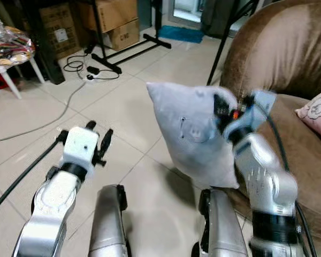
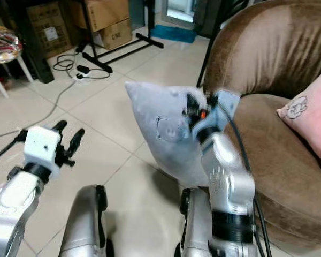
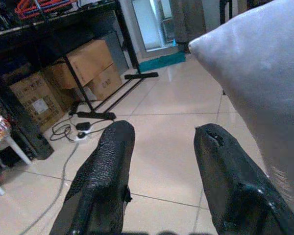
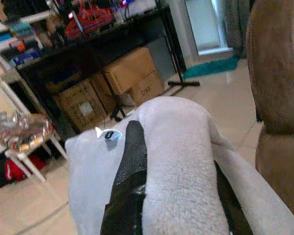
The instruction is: Move the pillow to the sofa from floor
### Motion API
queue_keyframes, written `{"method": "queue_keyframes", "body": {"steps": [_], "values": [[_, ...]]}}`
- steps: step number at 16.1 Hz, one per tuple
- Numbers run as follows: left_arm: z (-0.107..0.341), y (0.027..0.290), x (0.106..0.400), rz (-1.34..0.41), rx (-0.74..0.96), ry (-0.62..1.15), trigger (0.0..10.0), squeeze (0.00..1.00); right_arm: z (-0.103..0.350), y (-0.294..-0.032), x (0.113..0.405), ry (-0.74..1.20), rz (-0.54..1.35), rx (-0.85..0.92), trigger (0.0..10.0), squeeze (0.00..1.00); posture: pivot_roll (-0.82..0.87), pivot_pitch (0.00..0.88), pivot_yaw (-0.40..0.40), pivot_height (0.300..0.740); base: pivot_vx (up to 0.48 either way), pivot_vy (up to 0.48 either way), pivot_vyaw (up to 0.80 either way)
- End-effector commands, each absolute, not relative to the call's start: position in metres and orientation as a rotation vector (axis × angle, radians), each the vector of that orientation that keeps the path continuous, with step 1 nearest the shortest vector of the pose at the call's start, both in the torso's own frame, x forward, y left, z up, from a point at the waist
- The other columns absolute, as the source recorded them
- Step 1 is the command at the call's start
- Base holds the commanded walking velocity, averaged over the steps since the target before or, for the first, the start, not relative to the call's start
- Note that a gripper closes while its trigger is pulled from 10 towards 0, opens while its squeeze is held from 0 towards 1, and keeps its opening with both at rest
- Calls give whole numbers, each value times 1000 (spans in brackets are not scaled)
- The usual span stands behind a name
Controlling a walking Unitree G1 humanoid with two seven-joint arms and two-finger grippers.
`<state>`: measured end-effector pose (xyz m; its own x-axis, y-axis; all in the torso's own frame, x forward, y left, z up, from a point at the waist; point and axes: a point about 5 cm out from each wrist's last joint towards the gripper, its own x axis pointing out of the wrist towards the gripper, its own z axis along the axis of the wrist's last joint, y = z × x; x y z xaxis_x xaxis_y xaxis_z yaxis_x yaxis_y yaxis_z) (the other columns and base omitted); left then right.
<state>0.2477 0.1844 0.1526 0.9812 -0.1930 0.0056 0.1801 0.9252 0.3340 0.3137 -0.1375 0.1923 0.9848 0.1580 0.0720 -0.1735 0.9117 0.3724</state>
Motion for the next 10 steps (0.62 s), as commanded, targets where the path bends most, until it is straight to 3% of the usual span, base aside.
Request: {"method": "queue_keyframes", "body": {"steps": [1,10], "values": [[156,183,250,-193,353,-59,10000,0,228,-143,313,-188,167,385,10000,0,7,0,1,530,0,0,0],[156,180,251,-182,358,-75,10000,0,223,-138,315,-143,173,343,10000,0,10,0,-5,595,0,0,0]]}}
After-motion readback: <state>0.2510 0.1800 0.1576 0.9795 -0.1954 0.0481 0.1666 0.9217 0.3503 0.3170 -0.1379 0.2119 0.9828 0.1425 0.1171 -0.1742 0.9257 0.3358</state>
